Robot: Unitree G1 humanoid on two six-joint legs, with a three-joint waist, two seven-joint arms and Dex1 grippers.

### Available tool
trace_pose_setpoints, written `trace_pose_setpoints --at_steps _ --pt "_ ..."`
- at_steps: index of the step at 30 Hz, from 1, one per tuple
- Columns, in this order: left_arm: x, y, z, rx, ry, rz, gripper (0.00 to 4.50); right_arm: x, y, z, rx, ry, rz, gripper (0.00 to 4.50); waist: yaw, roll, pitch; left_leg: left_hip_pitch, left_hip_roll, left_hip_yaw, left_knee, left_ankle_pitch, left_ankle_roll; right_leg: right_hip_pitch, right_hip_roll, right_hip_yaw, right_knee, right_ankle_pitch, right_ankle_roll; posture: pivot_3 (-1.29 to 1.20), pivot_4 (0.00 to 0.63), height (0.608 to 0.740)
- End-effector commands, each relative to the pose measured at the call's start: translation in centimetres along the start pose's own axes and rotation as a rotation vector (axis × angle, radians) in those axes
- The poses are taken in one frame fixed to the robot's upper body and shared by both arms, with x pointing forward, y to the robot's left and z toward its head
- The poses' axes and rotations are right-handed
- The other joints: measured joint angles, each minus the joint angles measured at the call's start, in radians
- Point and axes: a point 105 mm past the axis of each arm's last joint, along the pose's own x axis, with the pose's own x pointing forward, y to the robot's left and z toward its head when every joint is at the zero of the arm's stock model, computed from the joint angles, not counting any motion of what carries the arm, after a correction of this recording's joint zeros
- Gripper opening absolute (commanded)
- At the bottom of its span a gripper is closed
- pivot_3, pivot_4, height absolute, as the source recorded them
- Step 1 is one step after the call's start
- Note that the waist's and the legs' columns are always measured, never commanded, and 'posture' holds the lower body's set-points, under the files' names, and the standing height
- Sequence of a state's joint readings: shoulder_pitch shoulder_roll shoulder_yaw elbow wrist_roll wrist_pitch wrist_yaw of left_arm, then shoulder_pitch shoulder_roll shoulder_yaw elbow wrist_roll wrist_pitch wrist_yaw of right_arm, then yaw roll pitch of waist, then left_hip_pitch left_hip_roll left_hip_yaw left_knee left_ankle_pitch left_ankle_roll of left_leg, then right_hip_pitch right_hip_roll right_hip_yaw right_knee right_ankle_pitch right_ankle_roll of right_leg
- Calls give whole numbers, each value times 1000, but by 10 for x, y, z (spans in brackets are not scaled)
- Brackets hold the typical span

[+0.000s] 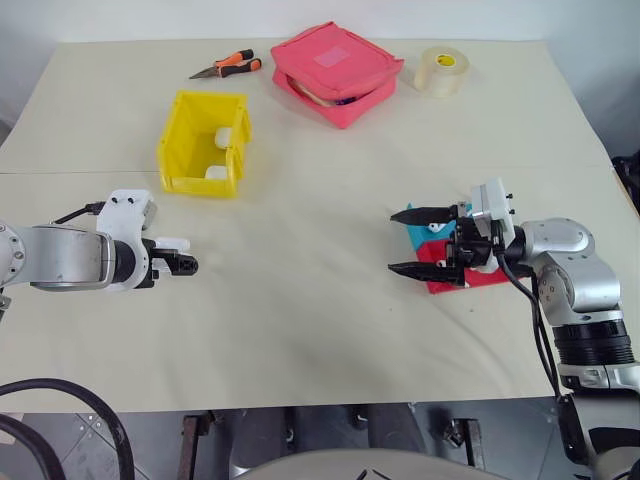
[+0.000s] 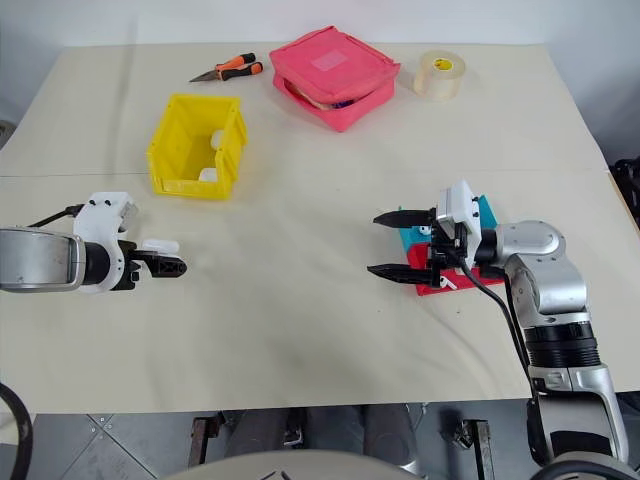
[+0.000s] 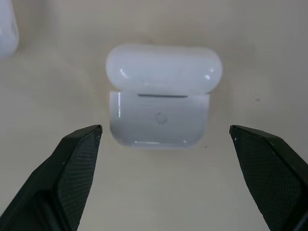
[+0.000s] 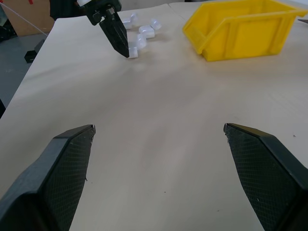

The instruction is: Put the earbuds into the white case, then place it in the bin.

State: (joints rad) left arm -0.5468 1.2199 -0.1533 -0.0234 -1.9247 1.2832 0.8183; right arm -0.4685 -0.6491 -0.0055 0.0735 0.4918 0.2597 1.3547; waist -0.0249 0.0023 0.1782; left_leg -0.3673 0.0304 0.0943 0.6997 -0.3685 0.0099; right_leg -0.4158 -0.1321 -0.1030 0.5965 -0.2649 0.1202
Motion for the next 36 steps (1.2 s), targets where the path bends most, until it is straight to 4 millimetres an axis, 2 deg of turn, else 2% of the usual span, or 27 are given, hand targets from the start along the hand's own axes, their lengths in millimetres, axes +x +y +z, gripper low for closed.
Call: trace_pose_setpoints --at_steps 1,12,19,22,25,28,29,32,33,36 --pt "1 1 6 -8 -16 8 4500 -1 2 10 -47 -18 -1 4486 0 0 0 0 0 0 0 0 0 0 0 0 0 0 0 0 150 740" --pt "8 -2 16 24 -32 10 4500 -1 1 10 -44 -11 -3 4486 5 0 0 0 0 2 0 3 -2 0 0 0 2 0 0 0 150 740" --pt "12 -6 12 35 -1 -9 4500 0 1 10 -45 -11 -5 4486 7 0 0 2 0 1 0 4 -2 0 0 0 4 0 0 0 150 740" --pt "13 -4 10 35 11 0 3881 0 1 10 -44 -10 -8 4500 8 0 0 2 0 0 0 4 -2 0 0 1 5 0 0 0 150 740" --pt "12 -4 9 36 11 1 2867 1 1 9 -45 -9 -10 4500 13 0 0 2 0 0 0 4 -2 0 0 1 5 0 0 0 150 740" --pt "8 -8 14 49 -28 -13 2758 0 0 9 -48 -9 -17 4500 21 0 0 2 0 0 0 4 -2 0 0 1 5 0 0 0 150 740" --pt "4 -15 25 76 -102 -36 2758 -1 0 9 -51 -9 -24 4500 22 0 0 2 0 0 0 4 -2 0 0 1 5 0 0 0 150 740" --pt "-19 -45 70 196 -481 -135 2758 -8 -2 12 -66 0 -52 4500 28 -1 0 1 -1 5 0 4 -2 0 0 -1 4 0 0 0 150 740" --pt "-24 -57 75 243 -578 -193 2758 -11 -1 13 -73 5 -61 4500 30 -1 0 0 -1 7 1 4 -2 0 0 -2 4 0 0 0 150 740" --pt "-42 -101 73 408 -820 -455 2758 -21 2 17 -89 28 -96 4500 28 -1 0 -1 -1 8 -2 4 -3 0 1 -2 1 0 0 0 150 740"
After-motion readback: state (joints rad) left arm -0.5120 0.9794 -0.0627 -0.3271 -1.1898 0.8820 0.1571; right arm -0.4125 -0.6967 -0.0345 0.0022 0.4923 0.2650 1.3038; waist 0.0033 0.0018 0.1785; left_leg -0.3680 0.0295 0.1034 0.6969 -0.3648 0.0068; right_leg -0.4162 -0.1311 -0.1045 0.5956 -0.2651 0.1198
